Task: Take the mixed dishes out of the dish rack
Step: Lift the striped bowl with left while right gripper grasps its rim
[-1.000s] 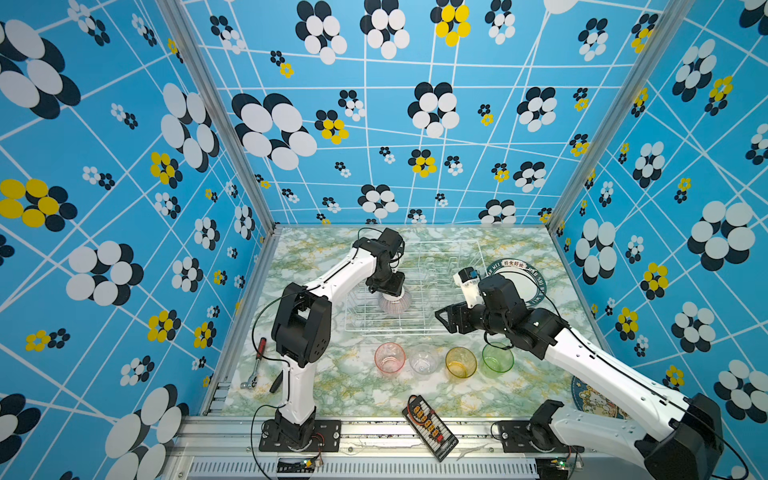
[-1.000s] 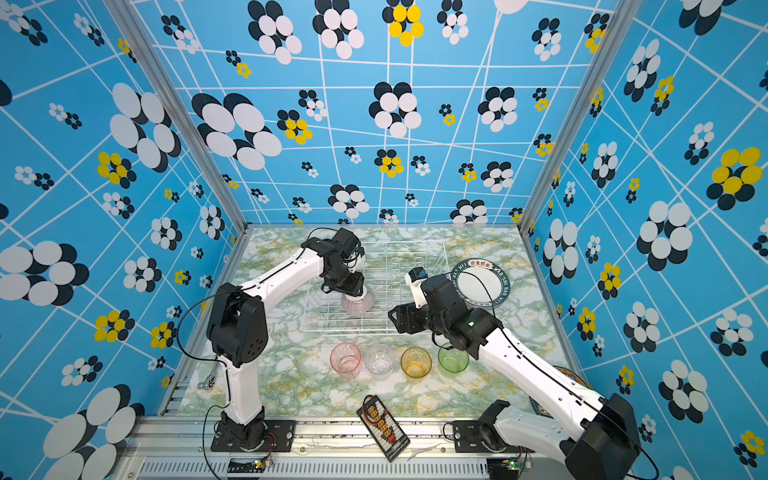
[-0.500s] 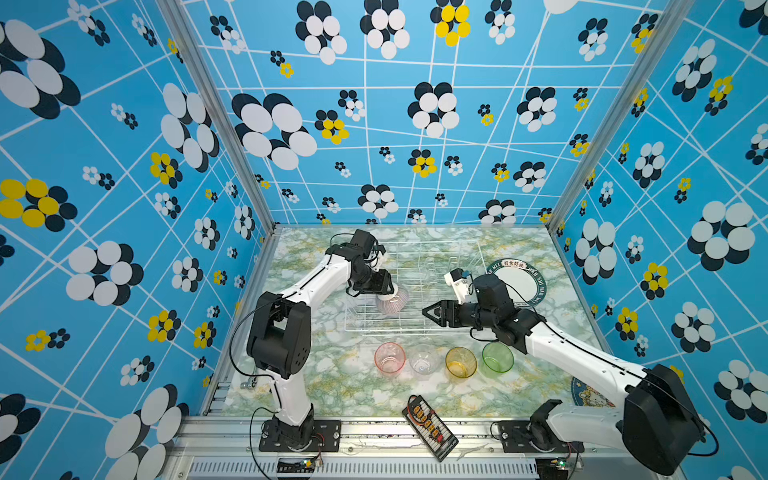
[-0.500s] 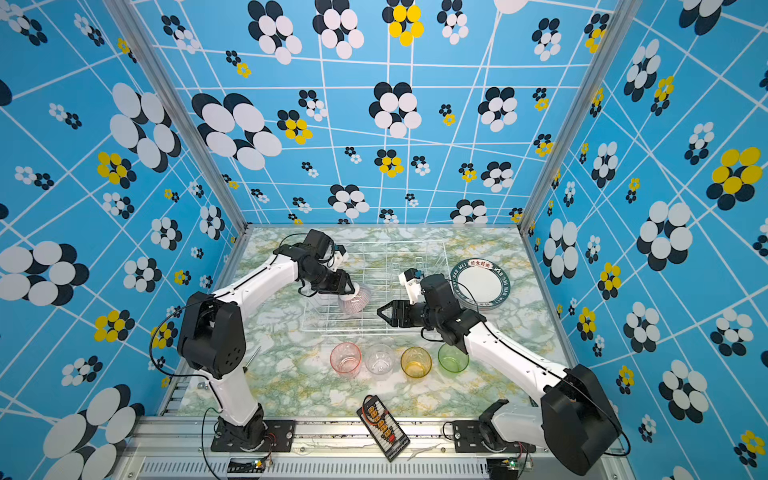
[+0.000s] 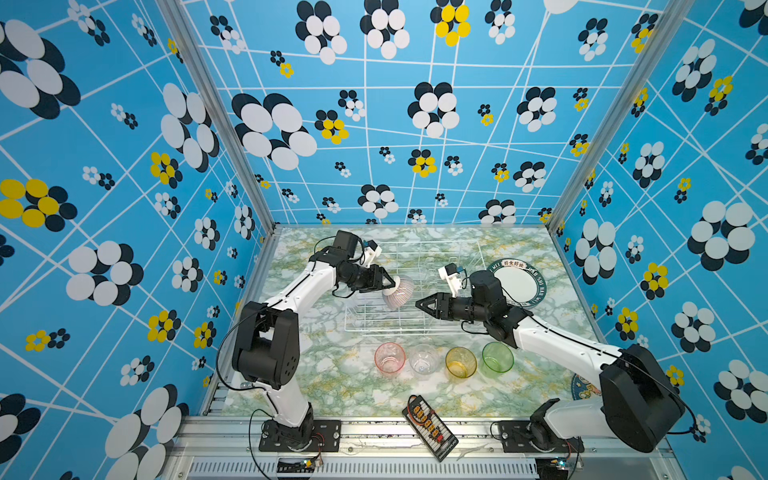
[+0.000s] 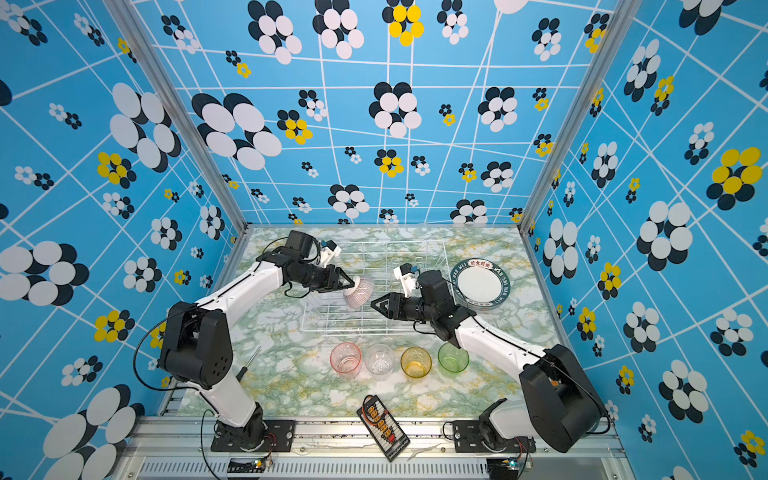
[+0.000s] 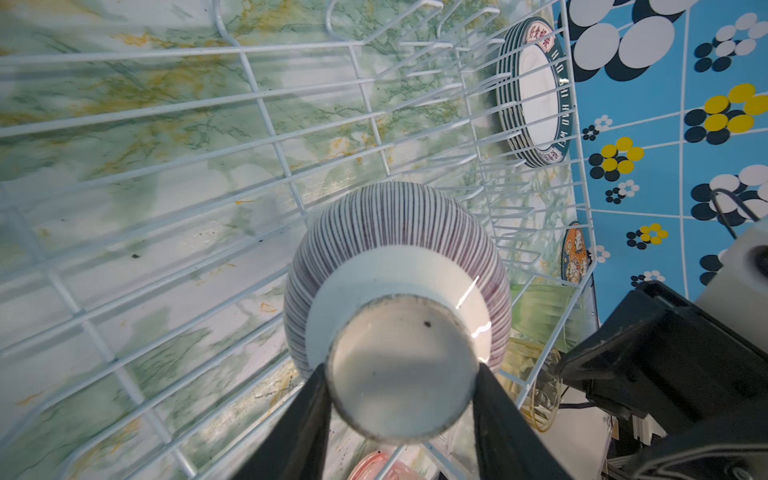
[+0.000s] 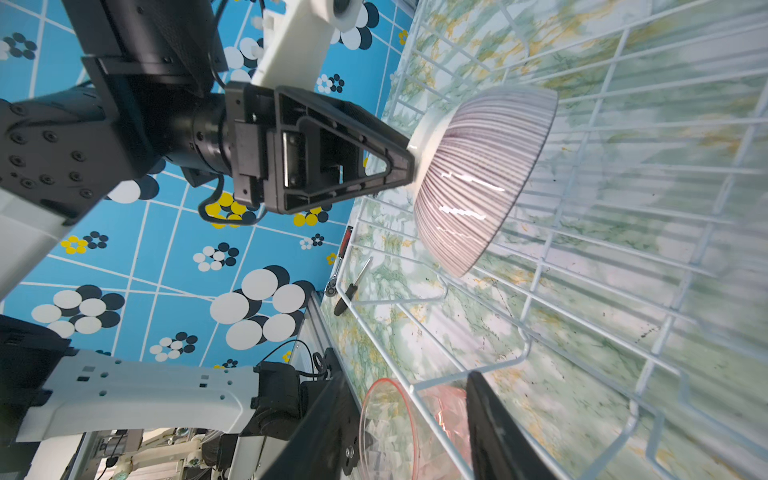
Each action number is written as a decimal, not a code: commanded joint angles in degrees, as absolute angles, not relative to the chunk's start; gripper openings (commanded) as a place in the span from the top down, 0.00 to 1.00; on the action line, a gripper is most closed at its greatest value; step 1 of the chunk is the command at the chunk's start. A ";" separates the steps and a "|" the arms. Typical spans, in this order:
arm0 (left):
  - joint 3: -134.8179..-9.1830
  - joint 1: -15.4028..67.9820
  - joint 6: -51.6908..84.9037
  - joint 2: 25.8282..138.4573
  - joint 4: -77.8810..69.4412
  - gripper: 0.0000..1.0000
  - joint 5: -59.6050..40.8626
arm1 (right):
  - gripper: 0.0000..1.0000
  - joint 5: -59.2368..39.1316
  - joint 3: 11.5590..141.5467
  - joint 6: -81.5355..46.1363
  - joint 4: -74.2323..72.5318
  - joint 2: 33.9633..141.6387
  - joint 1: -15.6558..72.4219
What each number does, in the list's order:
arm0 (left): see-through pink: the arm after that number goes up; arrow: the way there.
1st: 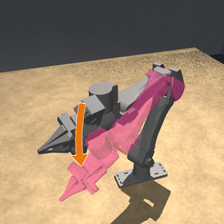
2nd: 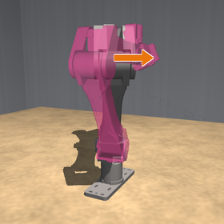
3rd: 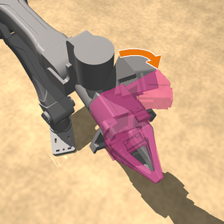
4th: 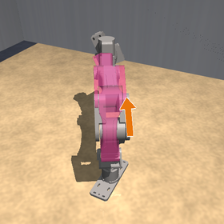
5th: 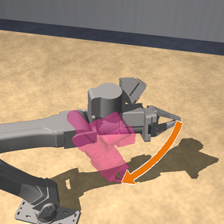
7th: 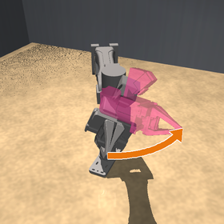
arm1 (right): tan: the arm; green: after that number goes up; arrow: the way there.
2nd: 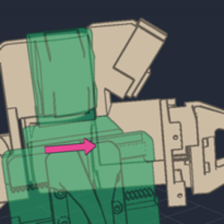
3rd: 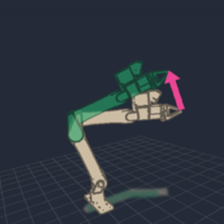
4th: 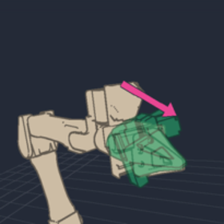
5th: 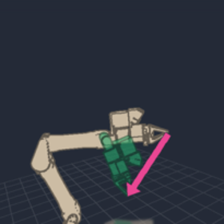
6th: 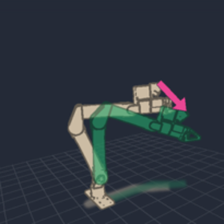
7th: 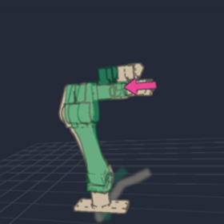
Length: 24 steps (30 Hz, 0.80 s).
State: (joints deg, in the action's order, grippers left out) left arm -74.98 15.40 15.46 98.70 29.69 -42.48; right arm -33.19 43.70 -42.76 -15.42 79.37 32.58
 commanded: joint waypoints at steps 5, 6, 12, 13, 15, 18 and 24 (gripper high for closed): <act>-72.63 14.64 20.29 94.99 19.76 0.54 -54.77 | 0.55 -34.65 42.21 -45.92 -23.29 79.32 30.99; -72.32 14.73 21.05 94.77 18.60 0.54 -55.74 | 0.56 -34.77 42.15 -46.15 -23.90 79.36 30.94; -70.58 14.85 25.02 93.98 12.81 0.53 -60.13 | 0.57 -35.07 41.80 -47.44 -27.72 79.19 30.70; -70.07 14.90 25.86 93.87 11.46 0.53 -60.80 | 0.57 -34.98 41.93 -47.59 -28.00 79.16 30.75; -69.09 14.94 27.90 93.69 8.55 0.53 -62.25 | 0.57 -34.80 42.04 -47.88 -28.79 79.22 30.67; -68.46 15.28 29.22 93.43 6.69 0.53 -63.22 | 0.58 -34.39 42.12 -48.36 -29.92 79.52 30.67; -67.27 15.82 31.92 92.90 2.78 0.53 -64.72 | 0.59 -34.02 42.00 -49.47 -32.60 79.72 30.59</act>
